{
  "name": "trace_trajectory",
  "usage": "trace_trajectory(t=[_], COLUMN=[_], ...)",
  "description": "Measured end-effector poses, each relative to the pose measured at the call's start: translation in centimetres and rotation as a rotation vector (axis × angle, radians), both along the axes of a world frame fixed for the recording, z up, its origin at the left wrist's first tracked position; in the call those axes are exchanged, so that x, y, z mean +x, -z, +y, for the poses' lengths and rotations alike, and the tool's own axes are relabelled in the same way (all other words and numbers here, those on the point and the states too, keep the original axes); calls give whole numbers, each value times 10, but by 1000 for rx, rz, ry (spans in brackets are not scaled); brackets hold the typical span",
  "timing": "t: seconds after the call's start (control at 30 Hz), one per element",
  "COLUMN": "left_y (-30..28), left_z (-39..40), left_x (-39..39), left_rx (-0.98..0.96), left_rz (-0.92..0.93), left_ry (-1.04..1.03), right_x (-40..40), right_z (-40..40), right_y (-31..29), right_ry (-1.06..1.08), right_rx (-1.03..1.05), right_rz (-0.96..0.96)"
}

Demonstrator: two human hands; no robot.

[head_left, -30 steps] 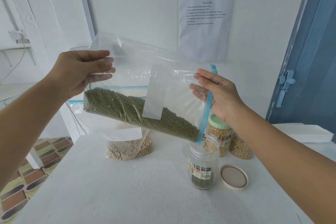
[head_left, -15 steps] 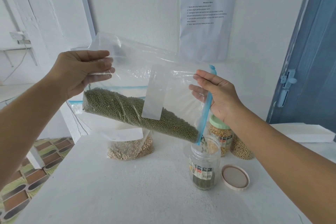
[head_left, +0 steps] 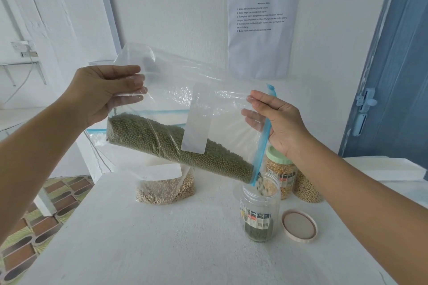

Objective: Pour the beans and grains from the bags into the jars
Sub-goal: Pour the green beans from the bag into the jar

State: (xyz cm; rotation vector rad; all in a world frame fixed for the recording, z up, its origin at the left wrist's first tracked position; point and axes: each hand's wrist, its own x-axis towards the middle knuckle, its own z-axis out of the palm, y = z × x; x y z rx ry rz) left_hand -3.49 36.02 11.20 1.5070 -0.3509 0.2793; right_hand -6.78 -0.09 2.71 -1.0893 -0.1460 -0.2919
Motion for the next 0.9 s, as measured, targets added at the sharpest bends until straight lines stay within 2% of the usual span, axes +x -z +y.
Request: trace_trajectory(t=[0.9], left_y=[-4], left_z=[0], left_x=[-3], left_rx=[13], left_rz=[-4], left_ry=[0], right_x=[-2], right_z=[1], right_y=[0], right_ry=[7], right_rx=[0], right_rz=[-10])
